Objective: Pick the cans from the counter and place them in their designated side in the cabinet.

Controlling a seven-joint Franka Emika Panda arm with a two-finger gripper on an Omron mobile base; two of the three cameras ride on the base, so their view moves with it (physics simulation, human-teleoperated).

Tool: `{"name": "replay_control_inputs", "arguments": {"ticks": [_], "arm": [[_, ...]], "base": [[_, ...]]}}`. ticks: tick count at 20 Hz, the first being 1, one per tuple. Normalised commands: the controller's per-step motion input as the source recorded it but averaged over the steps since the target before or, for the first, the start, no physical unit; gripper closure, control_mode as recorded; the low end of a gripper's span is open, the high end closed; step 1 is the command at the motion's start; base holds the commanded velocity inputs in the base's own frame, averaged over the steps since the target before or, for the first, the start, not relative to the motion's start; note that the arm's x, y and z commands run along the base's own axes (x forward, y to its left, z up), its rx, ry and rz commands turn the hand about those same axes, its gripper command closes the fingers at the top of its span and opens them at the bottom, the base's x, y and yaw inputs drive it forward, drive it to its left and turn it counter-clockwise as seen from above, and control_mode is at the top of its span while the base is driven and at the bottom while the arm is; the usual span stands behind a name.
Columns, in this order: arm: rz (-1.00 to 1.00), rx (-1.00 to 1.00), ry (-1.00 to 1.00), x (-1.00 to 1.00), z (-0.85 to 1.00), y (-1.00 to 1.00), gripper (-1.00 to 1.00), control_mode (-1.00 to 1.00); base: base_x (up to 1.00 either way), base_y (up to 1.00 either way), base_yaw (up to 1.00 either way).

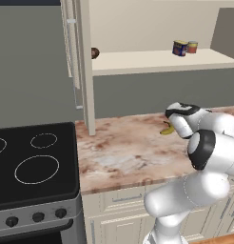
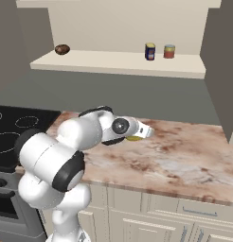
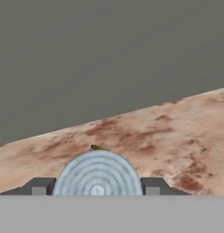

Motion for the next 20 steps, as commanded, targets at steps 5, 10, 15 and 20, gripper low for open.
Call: {"name": "replay_control_inputs", "arguments": {"ticks": [5, 10, 15, 20], "arm": [[0.0, -0.04, 0.0, -0.08, 0.44, 0.0, 1.0, -1.0], [0.0, -0.04, 0.0, -0.08, 0.43, 0.0, 1.0, -1.0], [0.0, -0.03, 0.05, -0.08, 0.47, 0.0, 1.0, -1.0], [0.0, 0.0, 0.2, -0.09, 0.44, 0.0, 1.0, -1.0]], "base": [[0.0, 0.0, 0.0], [0.0, 0.0, 0.0], [0.0, 0.0, 0.0], [0.0, 0.0, 0.0]]}}
